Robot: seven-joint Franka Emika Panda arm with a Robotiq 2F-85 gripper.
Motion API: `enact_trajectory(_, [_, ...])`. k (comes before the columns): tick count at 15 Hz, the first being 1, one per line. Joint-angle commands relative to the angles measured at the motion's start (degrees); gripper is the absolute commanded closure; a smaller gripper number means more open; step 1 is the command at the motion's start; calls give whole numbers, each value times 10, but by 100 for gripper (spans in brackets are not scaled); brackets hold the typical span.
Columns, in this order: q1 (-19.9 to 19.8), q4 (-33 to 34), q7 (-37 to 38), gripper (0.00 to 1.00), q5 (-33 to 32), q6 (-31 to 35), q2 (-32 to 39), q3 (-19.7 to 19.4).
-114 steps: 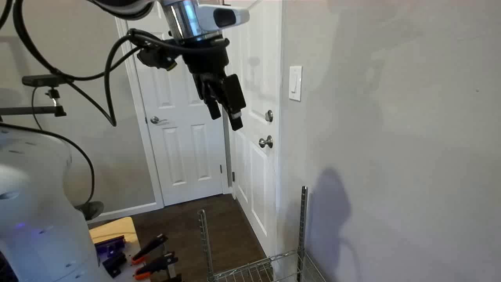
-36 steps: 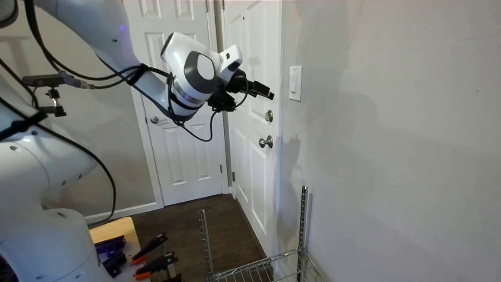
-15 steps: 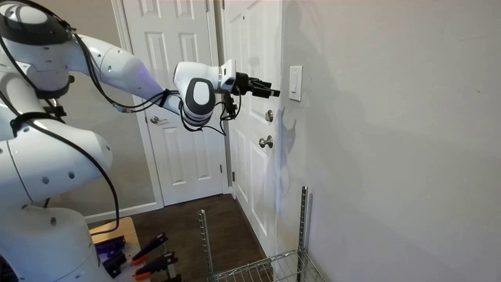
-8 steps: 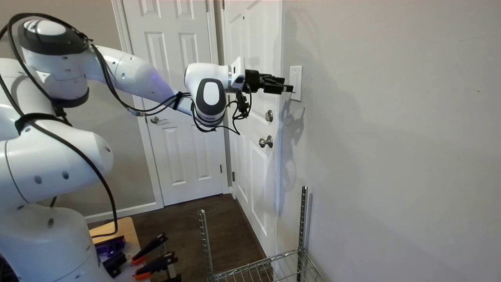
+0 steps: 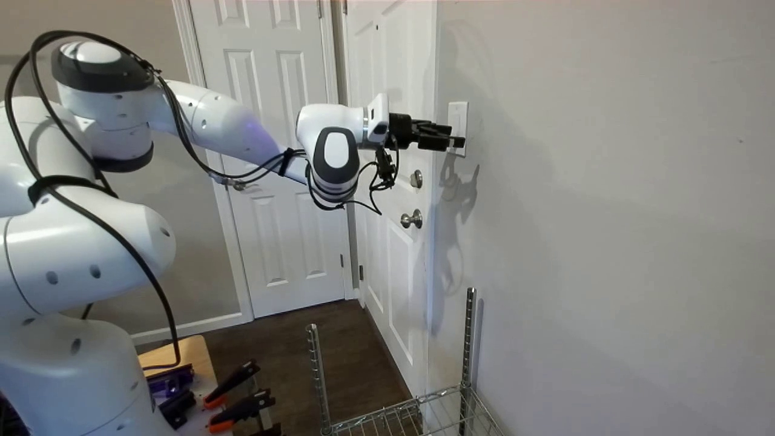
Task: Flip the switch to turn off the light
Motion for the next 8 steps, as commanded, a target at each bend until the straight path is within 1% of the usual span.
enact_trajectory(1, [-6, 8, 11, 0, 13, -3, -16, 5])
enact_trajectory(8, [-13, 24, 10, 0, 11, -10, -35, 17])
